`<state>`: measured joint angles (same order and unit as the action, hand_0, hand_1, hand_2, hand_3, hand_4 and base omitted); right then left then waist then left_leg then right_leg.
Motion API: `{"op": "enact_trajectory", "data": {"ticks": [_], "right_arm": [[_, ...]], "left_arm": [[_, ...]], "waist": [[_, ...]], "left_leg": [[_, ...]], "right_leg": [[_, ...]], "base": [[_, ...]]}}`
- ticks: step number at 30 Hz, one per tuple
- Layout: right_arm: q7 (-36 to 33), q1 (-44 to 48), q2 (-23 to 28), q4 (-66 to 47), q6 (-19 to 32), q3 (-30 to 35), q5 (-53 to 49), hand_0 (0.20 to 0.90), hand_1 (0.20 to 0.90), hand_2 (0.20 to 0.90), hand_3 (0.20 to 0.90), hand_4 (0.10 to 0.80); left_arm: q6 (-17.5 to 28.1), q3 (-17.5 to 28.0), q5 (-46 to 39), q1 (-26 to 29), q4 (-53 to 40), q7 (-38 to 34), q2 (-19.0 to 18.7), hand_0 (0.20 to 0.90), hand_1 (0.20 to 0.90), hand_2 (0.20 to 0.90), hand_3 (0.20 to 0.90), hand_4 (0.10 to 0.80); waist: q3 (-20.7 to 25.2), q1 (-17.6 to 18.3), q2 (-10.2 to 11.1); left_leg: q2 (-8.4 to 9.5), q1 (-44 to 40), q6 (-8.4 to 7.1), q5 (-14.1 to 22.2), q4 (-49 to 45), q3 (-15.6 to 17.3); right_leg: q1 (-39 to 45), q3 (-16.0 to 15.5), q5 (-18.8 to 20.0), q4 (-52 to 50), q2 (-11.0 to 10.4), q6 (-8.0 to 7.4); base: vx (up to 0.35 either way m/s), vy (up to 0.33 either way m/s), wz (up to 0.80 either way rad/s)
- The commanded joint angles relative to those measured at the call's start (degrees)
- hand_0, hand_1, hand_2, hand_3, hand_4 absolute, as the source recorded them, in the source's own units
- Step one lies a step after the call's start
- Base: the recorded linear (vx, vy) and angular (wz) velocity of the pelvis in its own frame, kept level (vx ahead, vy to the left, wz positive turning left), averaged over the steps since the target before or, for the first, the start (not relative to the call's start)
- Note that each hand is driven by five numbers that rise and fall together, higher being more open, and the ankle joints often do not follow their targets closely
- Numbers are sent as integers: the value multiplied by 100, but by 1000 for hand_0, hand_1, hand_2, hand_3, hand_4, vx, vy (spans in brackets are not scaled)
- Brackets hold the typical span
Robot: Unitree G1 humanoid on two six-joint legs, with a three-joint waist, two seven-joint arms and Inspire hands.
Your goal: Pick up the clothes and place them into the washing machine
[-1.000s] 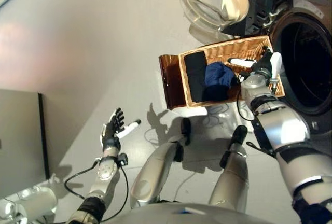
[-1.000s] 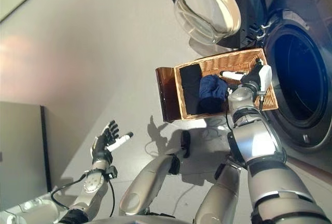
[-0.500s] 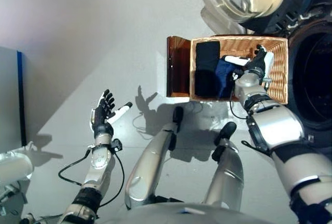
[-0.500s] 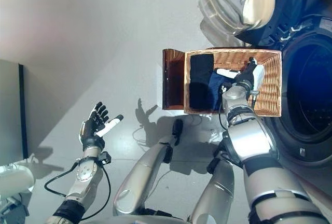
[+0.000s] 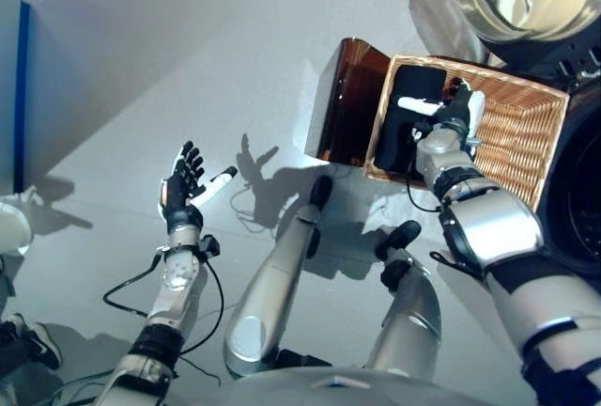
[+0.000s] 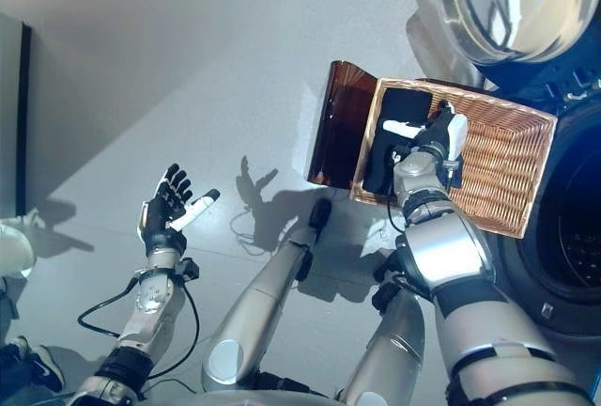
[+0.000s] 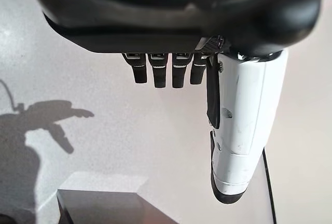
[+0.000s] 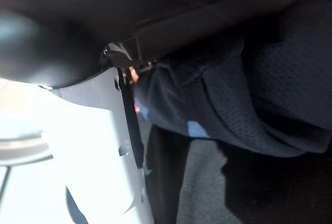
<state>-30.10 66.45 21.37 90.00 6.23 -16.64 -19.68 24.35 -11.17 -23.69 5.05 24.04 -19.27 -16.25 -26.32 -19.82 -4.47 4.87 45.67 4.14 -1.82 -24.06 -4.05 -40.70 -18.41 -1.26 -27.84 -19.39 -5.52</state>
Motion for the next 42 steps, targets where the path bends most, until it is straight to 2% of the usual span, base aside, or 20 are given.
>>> {"op": "enact_trajectory", "data": {"ticks": [1,14,23,32,36,42], "right_arm": [[-68,351,309,-75,150,-194,56,200,200,200,200,300],[-101,296,426,31,-1,-107,177,200,200,200,200,300],[-183,61,611,-57,1,27,254,200,200,200,200,300],[-337,-148,1008,-200,121,273,131,200,200,200,200,300],[-360,-246,1310,-165,165,442,-6,200,200,200,200,300],[-384,-344,1473,-188,228,523,-69,200,200,200,200,300]], "left_arm": [[419,601,213,-115,-644,-162,-358,900,900,900,900,800],[337,646,273,-356,-706,-143,-336,900,900,900,900,800],[309,608,190,-486,-334,-57,-350,900,900,900,900,800],[283,557,33,-650,-24,69,-345,900,900,900,900,800],[259,431,-76,-767,109,224,-328,900,900,900,900,800],[228,275,-80,-861,124,348,-275,900,900,900,900,800]], "waist": [[115,-316,-198],[129,-269,-229],[223,-93,-323],[331,246,-407],[433,391,-508],[552,496,-687]], "left_leg": [[-83,376,-588,295,-77,6],[-125,221,-549,294,2,85],[-168,-24,-536,255,137,205],[-241,-347,-538,207,314,420],[-243,-545,-527,178,437,549],[-239,-724,-507,140,574,667]], "right_leg": [[218,-12,-725,-378,138,156],[248,90,-723,-381,147,187],[365,256,-675,-283,166,181],[573,456,-560,-47,211,163],[677,601,-452,106,209,126],[701,726,-386,192,192,84]], "base": [[29,5,14],[4,9,-1],[-7,1,-12],[-19,4,-13],[-17,33,-22],[-6,27,-18]]}}
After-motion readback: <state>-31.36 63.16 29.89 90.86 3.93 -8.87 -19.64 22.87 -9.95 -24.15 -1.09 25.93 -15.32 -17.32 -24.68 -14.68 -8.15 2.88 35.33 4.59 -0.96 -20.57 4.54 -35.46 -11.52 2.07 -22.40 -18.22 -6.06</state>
